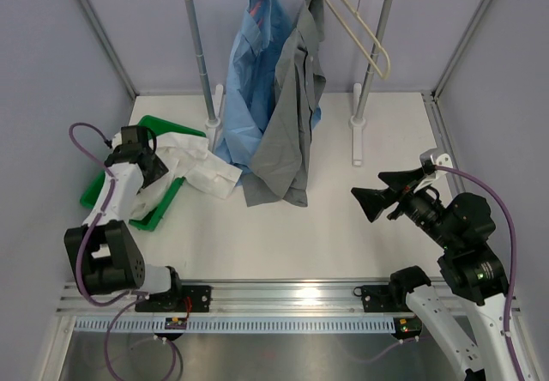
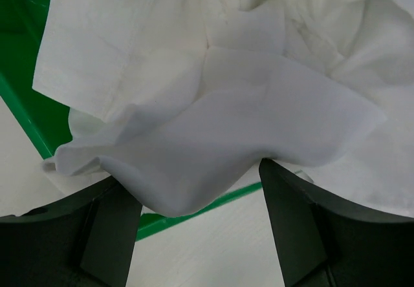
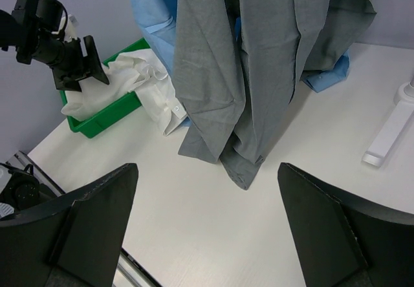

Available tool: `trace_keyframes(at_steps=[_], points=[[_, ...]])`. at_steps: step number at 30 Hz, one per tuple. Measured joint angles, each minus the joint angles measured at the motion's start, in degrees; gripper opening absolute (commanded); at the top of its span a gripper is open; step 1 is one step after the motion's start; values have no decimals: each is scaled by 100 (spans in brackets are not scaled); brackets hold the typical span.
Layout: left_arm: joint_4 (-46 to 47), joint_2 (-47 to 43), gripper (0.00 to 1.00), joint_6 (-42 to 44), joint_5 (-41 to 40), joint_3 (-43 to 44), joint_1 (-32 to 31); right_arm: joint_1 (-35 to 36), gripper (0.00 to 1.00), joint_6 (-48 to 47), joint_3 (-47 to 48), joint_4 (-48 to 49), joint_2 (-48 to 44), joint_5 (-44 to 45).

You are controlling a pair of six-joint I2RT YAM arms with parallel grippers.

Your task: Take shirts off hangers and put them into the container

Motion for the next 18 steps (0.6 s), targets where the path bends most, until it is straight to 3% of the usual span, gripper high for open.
trace_keyframes(at_steps=[6, 12, 16, 18], points=[[278, 944, 64, -4, -72, 33, 446, 0, 100, 2, -4, 0, 0, 0], [476, 1853, 63, 22, 76, 221, 739, 0, 99, 2, -9, -2, 2, 0], [474, 2116, 69, 107, 74, 382, 745, 2, 100, 2, -9, 0, 9, 0], [444, 2170, 78, 127, 59, 431, 745, 2, 99, 2, -9, -2, 22, 0]])
